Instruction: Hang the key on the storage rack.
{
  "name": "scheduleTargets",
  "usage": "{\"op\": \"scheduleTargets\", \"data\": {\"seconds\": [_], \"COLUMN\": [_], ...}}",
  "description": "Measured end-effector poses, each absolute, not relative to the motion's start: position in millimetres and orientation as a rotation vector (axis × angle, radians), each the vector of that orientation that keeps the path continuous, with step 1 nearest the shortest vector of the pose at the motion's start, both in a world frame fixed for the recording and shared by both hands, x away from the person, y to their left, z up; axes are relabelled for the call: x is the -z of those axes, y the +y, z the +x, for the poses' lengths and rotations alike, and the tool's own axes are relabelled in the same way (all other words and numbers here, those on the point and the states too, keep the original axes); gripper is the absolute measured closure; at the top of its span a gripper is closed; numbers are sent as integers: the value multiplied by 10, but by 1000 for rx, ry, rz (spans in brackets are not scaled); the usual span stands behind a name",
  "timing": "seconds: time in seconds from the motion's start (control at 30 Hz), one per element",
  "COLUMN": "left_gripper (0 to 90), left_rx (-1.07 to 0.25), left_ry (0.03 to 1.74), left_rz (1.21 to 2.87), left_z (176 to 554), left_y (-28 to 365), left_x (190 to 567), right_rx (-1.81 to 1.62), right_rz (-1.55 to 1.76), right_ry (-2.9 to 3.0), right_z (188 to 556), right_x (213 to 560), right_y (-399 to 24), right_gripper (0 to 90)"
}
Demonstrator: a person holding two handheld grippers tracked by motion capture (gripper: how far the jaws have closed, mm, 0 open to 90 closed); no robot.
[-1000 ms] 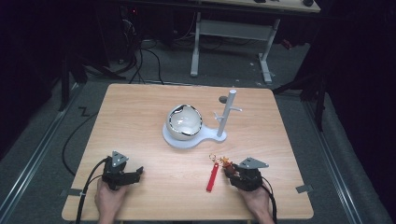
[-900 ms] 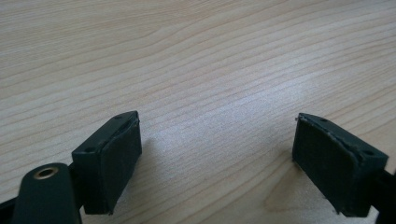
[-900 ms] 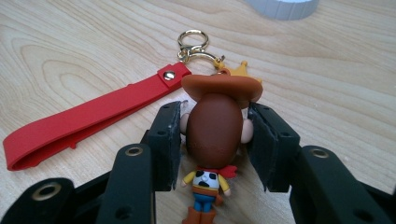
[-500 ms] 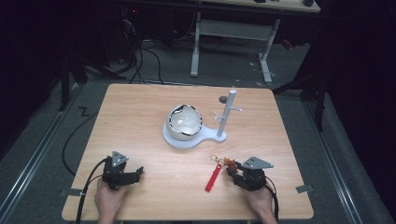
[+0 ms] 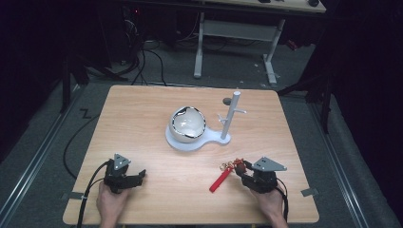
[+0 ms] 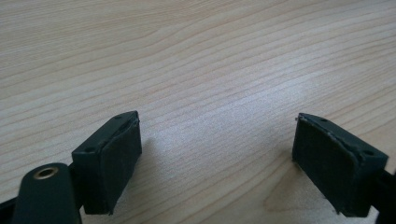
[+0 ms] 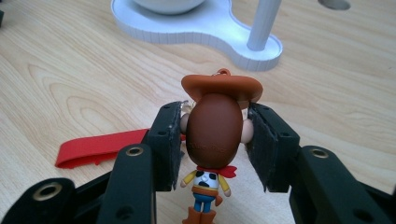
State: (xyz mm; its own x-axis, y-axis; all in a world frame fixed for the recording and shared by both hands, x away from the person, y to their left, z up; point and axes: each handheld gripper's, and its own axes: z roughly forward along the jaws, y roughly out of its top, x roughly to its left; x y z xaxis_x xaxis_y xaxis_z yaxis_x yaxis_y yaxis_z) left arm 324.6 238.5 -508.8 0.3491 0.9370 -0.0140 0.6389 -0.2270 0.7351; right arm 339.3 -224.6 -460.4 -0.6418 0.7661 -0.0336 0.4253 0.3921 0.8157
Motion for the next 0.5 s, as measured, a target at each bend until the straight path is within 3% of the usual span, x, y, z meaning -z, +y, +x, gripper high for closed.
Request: {"op": "scheduleTargets", "data": {"seconds": [0.5], "left_gripper": [163], "left_rx": [-584], "left_ry": [1371], "left_rz": [1960], "left_z": [3246], "left_y": [2385], "left_x": [5088], "right_rx": [-1175], "right_rz": [991], "right_ry": [2179], "right_z": [3372], "right_x": [4324], "right_y": [-2357], "right_gripper": [569]}}
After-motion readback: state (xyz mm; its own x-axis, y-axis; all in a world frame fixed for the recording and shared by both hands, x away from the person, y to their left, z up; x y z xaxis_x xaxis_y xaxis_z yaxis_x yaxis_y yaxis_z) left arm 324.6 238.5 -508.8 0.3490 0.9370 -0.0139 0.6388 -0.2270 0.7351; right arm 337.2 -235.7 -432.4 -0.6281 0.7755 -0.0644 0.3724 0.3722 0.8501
